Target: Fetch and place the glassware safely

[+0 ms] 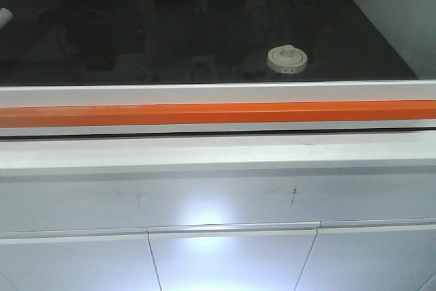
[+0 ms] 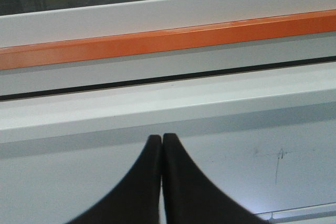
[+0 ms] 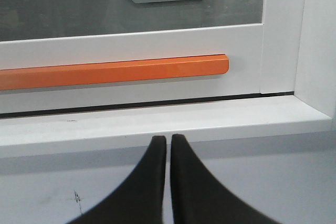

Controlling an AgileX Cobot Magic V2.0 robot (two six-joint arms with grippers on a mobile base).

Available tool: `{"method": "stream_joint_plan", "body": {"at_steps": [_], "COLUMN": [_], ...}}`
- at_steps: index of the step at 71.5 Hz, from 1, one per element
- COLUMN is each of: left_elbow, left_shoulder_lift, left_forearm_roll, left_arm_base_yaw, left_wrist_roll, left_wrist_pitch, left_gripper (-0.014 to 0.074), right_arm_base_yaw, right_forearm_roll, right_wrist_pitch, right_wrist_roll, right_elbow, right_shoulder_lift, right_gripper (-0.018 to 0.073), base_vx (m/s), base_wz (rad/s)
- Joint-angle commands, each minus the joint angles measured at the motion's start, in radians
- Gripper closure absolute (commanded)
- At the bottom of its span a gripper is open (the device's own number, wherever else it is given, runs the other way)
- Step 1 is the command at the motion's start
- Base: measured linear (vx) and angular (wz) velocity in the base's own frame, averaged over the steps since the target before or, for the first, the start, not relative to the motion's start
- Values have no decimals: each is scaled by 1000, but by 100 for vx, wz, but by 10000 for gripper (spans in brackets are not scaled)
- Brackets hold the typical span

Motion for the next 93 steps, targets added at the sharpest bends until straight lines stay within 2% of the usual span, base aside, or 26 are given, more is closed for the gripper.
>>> {"method": "stream_joint_plan", "body": {"at_steps": [1, 70, 83, 93], "left_elbow": [26, 26, 26, 26], "left_shoulder_lift": [-12, -12, -12, -12], "left_forearm_roll": [-8, -7, -8, -18], "left_arm_base_yaw": [-6, -6, -6, -6], "left_wrist_roll": [-6, -6, -7, -11], "left_wrist_pitch": [-70, -71, -113, -187], "left_gripper": [603, 603, 603, 603], "right_arm_base_yaw": [-6, -6, -6, -6], "right_forearm_roll": [-2, -2, -6, -6], "right_wrist_pitch": [-79, -86, -86, -100], "right_wrist_roll": [-10, -10, -10, -10], "right_elbow": [20, 19, 19, 19], "right_shoulder_lift": [-13, -13, -13, -13], "right_gripper": [563, 563, 563, 563], "base_vx": [0, 0, 0, 0], "base_wz": [0, 0, 0, 0]}}
